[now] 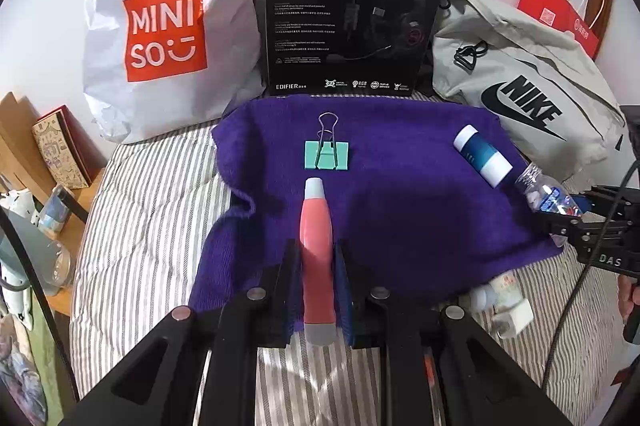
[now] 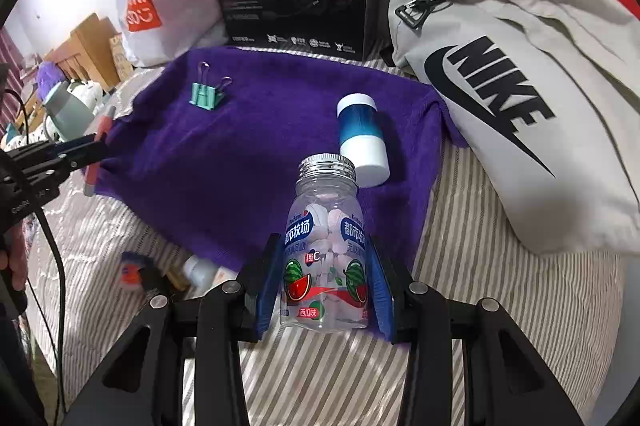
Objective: Organize rigid objects
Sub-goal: 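Carry the pink tube with the left tool while the right tool sets the bottle on the towel, then lower the pink tube onto the towel and open the left tool, then grasp the Vaseline jar with the left tool and lift it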
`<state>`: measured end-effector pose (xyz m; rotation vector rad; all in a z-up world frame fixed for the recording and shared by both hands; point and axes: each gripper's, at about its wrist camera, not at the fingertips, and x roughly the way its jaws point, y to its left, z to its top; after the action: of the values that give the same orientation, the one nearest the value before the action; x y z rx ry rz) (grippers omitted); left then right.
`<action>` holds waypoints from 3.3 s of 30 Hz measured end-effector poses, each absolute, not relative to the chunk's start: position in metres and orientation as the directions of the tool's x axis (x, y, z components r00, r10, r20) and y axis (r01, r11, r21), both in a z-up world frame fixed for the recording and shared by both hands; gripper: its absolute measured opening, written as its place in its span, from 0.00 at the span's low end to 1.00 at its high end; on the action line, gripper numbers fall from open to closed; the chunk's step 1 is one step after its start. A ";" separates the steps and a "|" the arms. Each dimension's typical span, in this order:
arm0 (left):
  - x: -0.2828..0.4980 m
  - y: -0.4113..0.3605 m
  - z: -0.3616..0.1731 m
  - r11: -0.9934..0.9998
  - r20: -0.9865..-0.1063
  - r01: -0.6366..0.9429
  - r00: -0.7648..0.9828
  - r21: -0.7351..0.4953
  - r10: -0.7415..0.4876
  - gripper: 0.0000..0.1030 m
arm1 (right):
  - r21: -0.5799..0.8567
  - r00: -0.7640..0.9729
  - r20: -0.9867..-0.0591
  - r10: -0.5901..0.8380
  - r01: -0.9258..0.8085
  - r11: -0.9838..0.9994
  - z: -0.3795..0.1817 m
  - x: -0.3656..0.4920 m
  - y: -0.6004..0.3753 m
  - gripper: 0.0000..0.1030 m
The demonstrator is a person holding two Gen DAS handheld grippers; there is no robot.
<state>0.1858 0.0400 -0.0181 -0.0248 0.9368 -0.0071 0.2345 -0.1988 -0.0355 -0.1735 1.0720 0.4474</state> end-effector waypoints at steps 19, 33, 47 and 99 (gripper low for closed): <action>0.227 0.036 -0.047 0.999 -0.834 0.014 0.549 -0.048 -0.048 0.17 | 0.036 0.350 -0.910 0.224 -0.470 0.882 -0.079 0.265 -0.182 0.40; 0.244 0.040 -0.063 0.999 -0.852 0.009 0.521 -0.049 -0.047 0.17 | 0.041 0.356 -0.902 0.245 -0.493 0.869 -0.077 0.265 -0.181 0.44; 0.259 0.037 -0.071 1.000 -0.857 0.013 0.516 -0.001 -0.007 0.17 | 0.030 0.406 -0.882 0.240 -0.460 0.887 -0.052 0.256 -0.192 0.61; 0.126 -0.024 -0.076 0.997 -0.856 -0.018 0.514 -0.074 -0.054 0.50 | 0.211 0.525 -0.802 0.284 -0.196 0.958 -0.011 0.082 -0.264 0.70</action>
<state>0.1258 -0.0241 -0.0756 -0.0772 1.0311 -0.0217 0.0824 -0.2644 -0.0112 0.0987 0.9774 0.2880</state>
